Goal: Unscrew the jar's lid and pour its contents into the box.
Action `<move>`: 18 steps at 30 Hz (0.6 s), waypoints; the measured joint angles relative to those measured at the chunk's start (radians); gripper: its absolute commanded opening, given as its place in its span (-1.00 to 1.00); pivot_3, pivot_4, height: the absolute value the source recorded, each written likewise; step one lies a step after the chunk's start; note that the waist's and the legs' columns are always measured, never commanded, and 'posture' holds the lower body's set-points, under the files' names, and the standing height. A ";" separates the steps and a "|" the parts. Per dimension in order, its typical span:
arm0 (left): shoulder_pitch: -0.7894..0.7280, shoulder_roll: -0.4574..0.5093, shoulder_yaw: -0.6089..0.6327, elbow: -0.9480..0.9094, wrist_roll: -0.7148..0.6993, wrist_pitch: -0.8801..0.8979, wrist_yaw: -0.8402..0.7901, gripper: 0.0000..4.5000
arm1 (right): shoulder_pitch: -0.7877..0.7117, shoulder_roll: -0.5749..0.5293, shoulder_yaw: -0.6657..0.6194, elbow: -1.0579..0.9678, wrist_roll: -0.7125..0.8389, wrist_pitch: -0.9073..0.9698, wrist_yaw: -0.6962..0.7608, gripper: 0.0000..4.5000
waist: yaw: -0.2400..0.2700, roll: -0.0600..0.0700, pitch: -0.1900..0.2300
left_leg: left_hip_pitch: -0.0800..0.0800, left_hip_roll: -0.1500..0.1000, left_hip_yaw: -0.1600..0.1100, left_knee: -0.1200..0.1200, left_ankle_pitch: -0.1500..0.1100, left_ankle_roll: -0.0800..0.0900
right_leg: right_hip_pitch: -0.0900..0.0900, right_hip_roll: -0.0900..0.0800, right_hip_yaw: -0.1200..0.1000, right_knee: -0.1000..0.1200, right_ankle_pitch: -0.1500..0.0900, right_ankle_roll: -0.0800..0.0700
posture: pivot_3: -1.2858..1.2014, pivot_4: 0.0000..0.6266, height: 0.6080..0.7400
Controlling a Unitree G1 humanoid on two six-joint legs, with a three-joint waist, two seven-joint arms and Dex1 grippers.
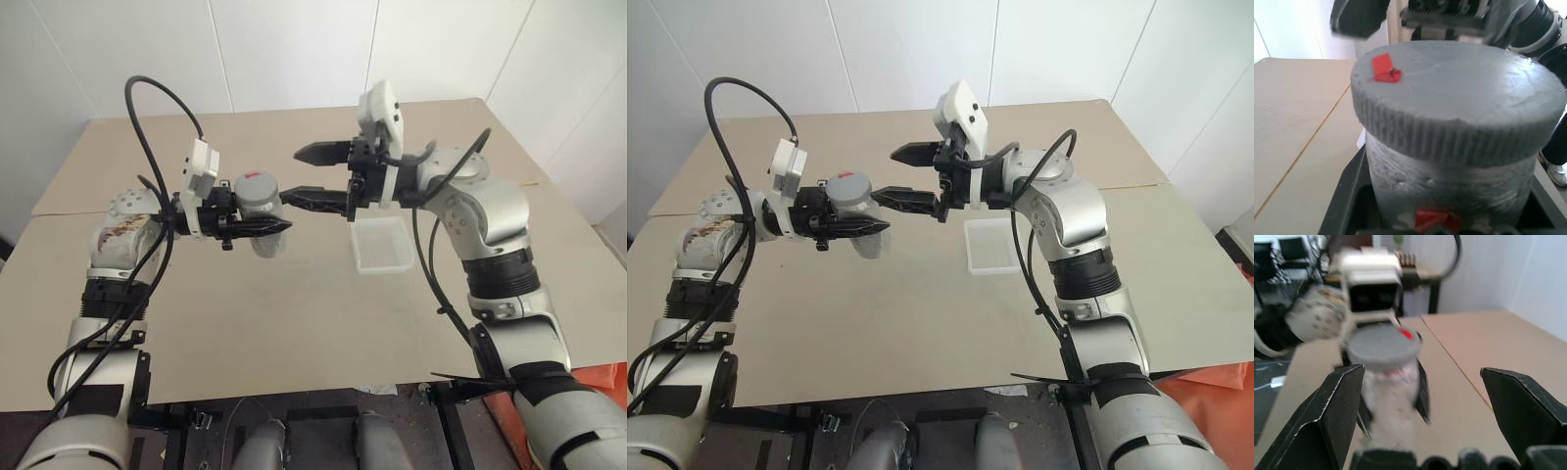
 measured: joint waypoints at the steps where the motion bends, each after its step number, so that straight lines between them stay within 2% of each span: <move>1: 0.000 0.000 0.000 0.000 0.000 0.000 0.000 -0.13 | -0.006 0.009 -0.001 -0.007 0.001 0.001 -0.003 0.98 | 0.000 0.000 0.000 | 0.000 0.000 0.000 0.000 0.000 0.000 | 0.000 0.000 0.000 0.000 0.000 0.000 | 0.03 -0.52 1.00; 8: -0.006 -0.013 -0.001 0.001 0.001 0.000 0.001 -0.13 | -0.036 0.108 0.057 0.012 -0.046 -0.014 -0.051 0.98 | 0.001 0.000 0.000 | 0.000 0.000 0.000 0.000 0.000 0.000 | 0.000 0.000 0.000 0.000 0.000 0.000 | 0.03 -0.52 1.00; 18: -0.009 -0.019 -0.001 0.001 0.001 0.000 0.004 -0.13 | -0.091 0.176 0.080 0.089 -0.103 -0.054 -0.083 0.98 | 0.000 0.000 0.000 | 0.000 0.000 0.000 0.000 0.000 0.000 | 0.000 0.000 0.000 0.000 0.000 0.000 | 0.03 -0.52 1.00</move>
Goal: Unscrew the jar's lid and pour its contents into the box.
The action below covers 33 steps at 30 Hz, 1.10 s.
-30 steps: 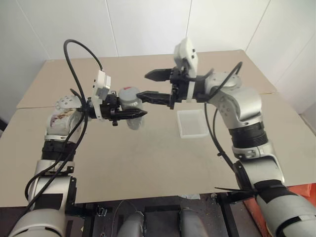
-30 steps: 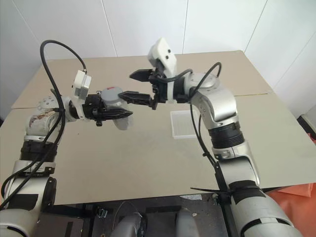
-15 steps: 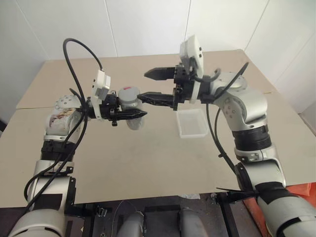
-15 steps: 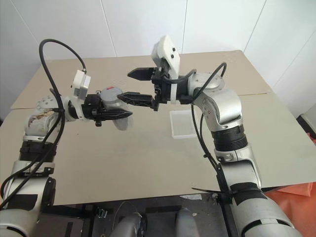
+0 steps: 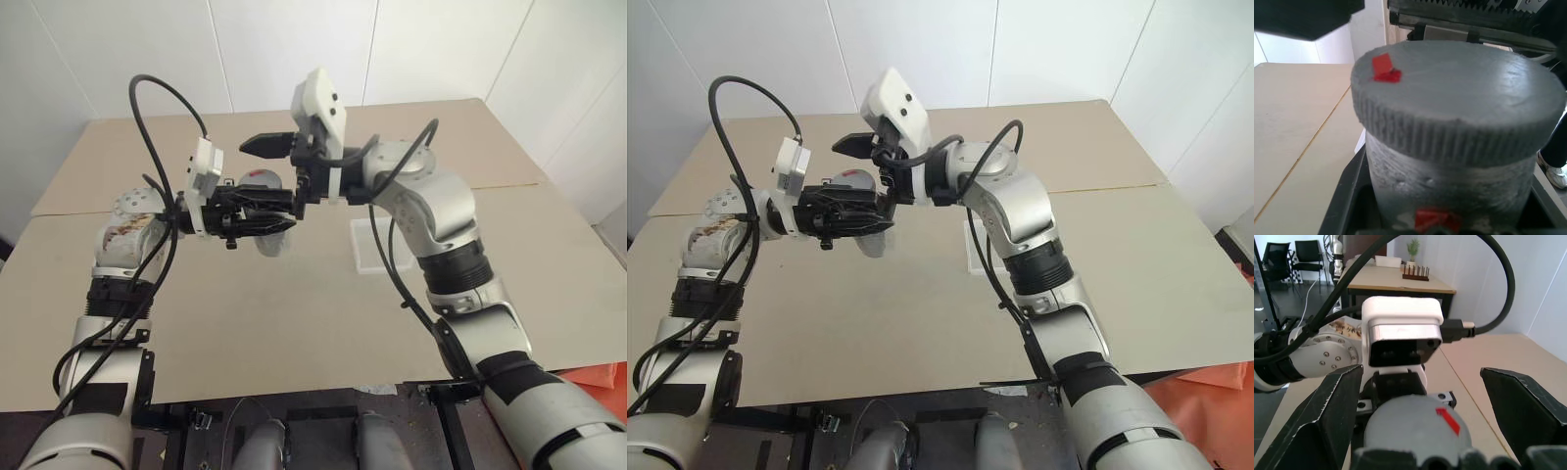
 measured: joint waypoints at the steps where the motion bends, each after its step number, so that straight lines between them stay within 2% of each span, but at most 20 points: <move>1: 0.000 0.000 0.000 0.000 0.000 0.000 0.000 -0.13 | -0.001 0.001 0.002 0.005 -0.003 0.000 -0.001 0.98 | 0.000 0.000 0.000 | 0.000 0.000 0.000 0.000 0.000 0.000 | 0.000 0.000 0.000 0.000 0.000 0.000 | 0.03 -0.52 1.00; 13: 0.000 0.009 0.000 0.000 0.000 0.000 0.012 -0.13 | -0.002 -0.004 0.005 0.039 -0.038 -0.017 0.008 0.98 | 0.000 0.000 0.000 | 0.000 0.000 0.000 0.000 0.000 0.000 | 0.000 0.000 0.000 0.000 0.000 0.000 | 0.03 -0.52 1.00; 33: 0.002 0.015 0.000 0.000 0.001 0.010 0.037 -0.13 | 0.018 -0.082 0.005 0.028 -0.018 -0.033 0.048 0.98 | 0.000 0.000 0.000 | 0.000 0.000 0.000 0.000 0.000 0.000 | 0.000 0.000 0.000 0.000 0.000 0.000 | 0.03 -0.52 1.00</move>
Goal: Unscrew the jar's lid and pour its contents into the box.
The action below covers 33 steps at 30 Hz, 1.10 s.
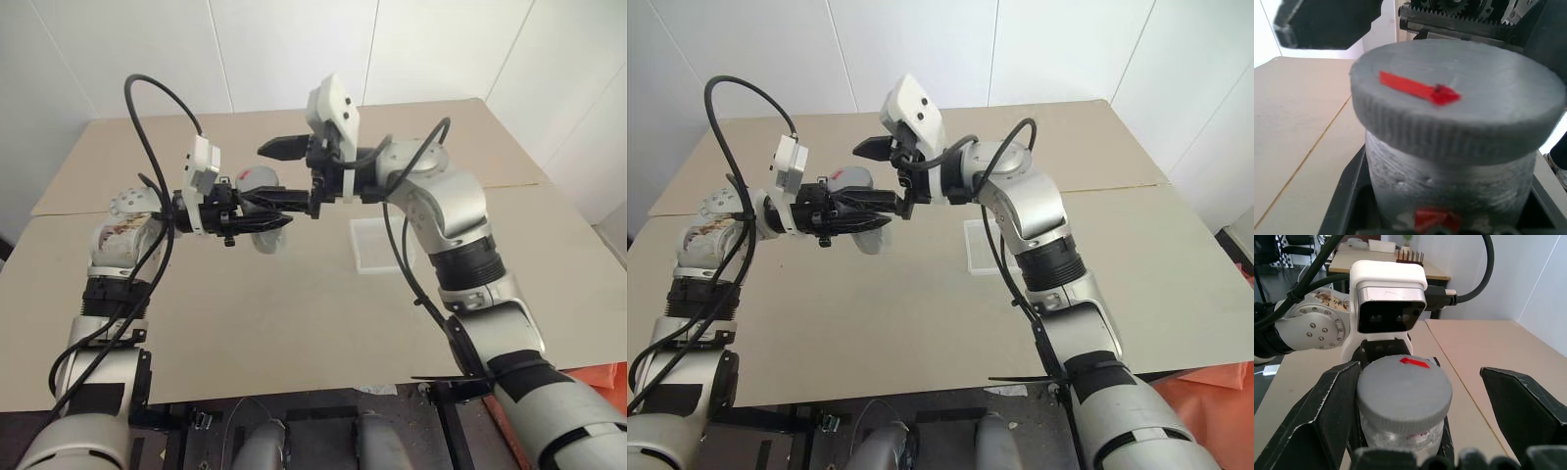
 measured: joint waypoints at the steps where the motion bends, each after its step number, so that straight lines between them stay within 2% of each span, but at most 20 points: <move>1: 0.001 0.000 0.000 0.000 0.000 0.000 0.000 -0.13 | 0.004 -0.001 0.000 -0.002 0.000 -0.005 0.000 0.98 | 0.000 0.000 0.000 | 0.000 0.000 0.000 0.000 0.000 0.000 | 0.000 0.000 0.000 0.000 0.000 0.000 | 0.03 -0.52 1.00; 21: 0.004 0.005 0.003 -0.006 -0.004 -0.002 -0.032 -0.13 | 0.101 -0.119 -0.046 -0.041 0.001 -0.001 0.015 0.98 | 0.000 0.000 0.000 | 0.000 0.000 0.000 0.000 0.000 0.000 | 0.000 0.000 0.000 0.000 0.000 0.000 | 0.03 -0.52 1.00; 26: 0.004 0.005 0.003 -0.005 -0.003 -0.004 -0.037 -0.13 | 0.121 -0.155 -0.051 -0.123 0.040 0.011 0.067 0.98 | 0.002 0.000 0.000 | 0.000 0.000 0.000 0.000 0.000 0.000 | 0.001 0.000 0.000 -0.001 0.000 0.000 | 0.03 -0.52 1.00; 33: 0.001 -0.009 0.002 -0.003 -0.001 -0.016 -0.037 -0.13 | 0.113 -0.114 -0.049 -0.207 0.116 0.096 0.070 0.98 | 0.001 0.000 0.000 | 0.000 0.000 0.000 0.000 0.000 0.000 | 0.001 0.000 0.000 -0.001 0.000 0.000 | 0.03 -0.52 1.00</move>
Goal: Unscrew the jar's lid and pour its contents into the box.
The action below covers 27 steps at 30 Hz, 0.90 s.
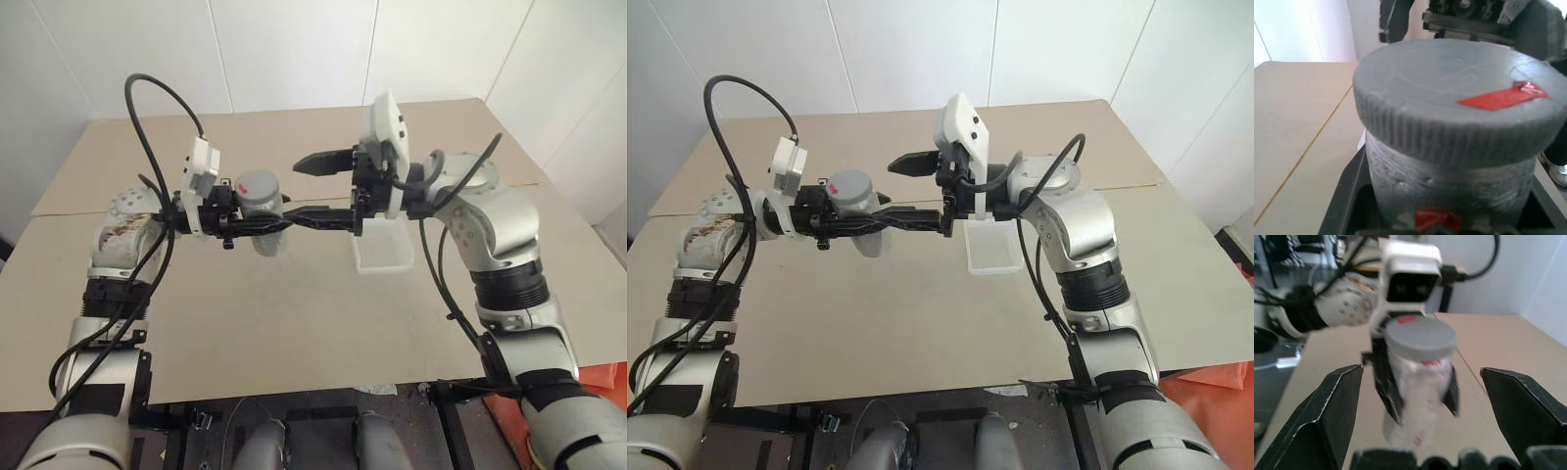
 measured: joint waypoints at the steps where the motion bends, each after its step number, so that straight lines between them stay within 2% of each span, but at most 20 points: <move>1: -0.002 -0.003 -0.001 0.000 0.000 0.000 0.000 -0.13 | -0.006 0.010 0.005 -0.007 0.000 0.005 -0.008 0.98 | 0.001 0.000 0.000 | 0.000 0.000 0.000 0.000 0.000 0.000 | 0.000 0.000 0.000 0.000 0.000 0.000 | 0.03 -0.52 1.00; 8: -0.005 -0.007 -0.004 0.001 0.001 -0.003 -0.002 -0.13 | -0.094 0.068 0.035 0.027 -0.033 0.054 -0.102 0.98 | 0.001 0.000 0.000 | 0.000 0.000 0.000 0.000 0.000 0.000 | 0.000 0.000 0.000 0.000 0.000 0.000 | 0.03 -0.52 1.00; 27: -0.005 -0.006 -0.004 0.001 0.002 -0.005 -0.003 -0.13 | -0.111 0.090 0.074 0.064 -0.056 0.094 -0.108 0.98 | 0.000 0.000 0.000 | 0.000 0.000 0.000 0.000 0.000 0.000 | -0.001 0.000 0.000 0.000 0.000 0.000 | 0.03 -0.52 1.00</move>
